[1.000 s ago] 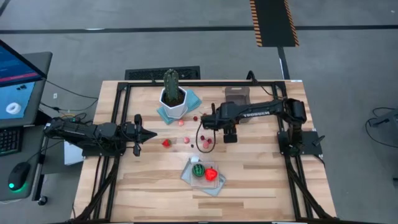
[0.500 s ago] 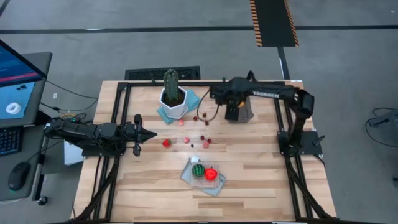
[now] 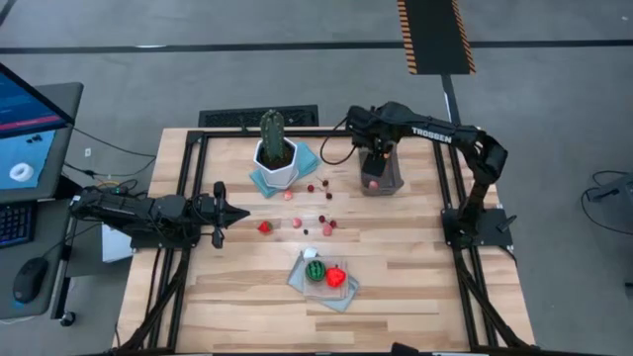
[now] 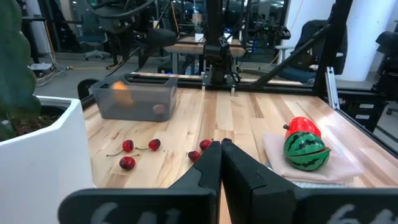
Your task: Pick and placing Produce into tupperware
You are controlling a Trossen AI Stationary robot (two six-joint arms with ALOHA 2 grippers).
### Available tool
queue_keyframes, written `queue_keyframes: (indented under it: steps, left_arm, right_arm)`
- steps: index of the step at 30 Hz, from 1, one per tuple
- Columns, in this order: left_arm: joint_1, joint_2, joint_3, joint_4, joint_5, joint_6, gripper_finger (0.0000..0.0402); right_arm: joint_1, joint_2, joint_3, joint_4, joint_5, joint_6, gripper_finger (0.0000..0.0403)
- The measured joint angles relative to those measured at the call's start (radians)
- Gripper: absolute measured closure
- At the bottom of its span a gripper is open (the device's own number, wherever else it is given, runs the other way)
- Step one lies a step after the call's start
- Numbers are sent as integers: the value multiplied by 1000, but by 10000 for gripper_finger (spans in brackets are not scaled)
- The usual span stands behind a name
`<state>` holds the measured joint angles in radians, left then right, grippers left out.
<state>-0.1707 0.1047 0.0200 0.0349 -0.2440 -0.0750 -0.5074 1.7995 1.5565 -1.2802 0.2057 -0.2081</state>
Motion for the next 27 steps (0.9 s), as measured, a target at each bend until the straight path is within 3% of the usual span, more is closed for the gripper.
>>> queue_keyframes:
  steps: [11, 21, 27]
  left_arm:
    - [0, 0, 0, 0, 1, 0, 401]
    - [0, 0, 0, 0, 1, 0, 401]
    - [0, 0, 0, 0, 1, 0, 401]
  right_arm:
    - [200, -1, 0, 53, -131, 78, 149]
    - [461, -1, 0, 164, -133, 134, 148]
    - [542, -1, 0, 239, -141, 148, 148]
